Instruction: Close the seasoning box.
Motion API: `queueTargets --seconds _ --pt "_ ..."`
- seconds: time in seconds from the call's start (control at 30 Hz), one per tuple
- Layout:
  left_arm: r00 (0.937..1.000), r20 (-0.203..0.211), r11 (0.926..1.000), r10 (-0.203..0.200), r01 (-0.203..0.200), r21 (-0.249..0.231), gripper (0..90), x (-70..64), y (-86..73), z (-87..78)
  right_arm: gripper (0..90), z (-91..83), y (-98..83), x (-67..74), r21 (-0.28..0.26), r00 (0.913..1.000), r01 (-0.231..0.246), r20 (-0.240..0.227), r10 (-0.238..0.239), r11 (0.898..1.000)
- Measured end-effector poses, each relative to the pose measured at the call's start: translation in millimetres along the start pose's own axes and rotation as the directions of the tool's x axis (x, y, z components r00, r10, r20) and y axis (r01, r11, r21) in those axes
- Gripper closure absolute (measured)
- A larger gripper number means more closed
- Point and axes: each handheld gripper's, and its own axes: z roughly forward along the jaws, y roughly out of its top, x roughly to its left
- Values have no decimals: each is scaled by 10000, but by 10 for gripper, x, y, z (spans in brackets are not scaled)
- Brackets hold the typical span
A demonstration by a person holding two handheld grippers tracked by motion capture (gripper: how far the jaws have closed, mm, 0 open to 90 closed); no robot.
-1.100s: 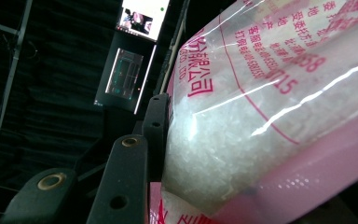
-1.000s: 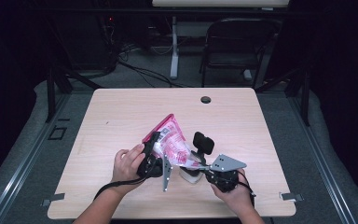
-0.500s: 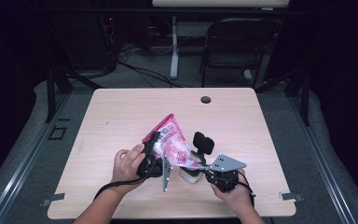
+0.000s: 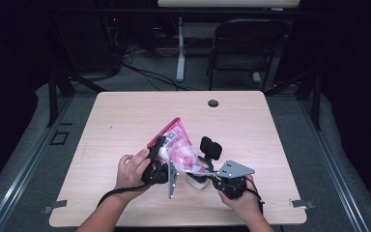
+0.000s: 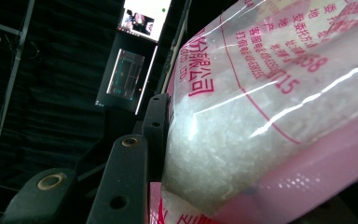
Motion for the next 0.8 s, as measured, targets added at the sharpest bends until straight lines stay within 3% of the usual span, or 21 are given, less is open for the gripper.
queueTargets --seconds 0.8 --pt "9999 -108 10000 31 -32 -91 670 8 16 -15 894 10 -4 3 -20 10000 -45 20 45 10000"
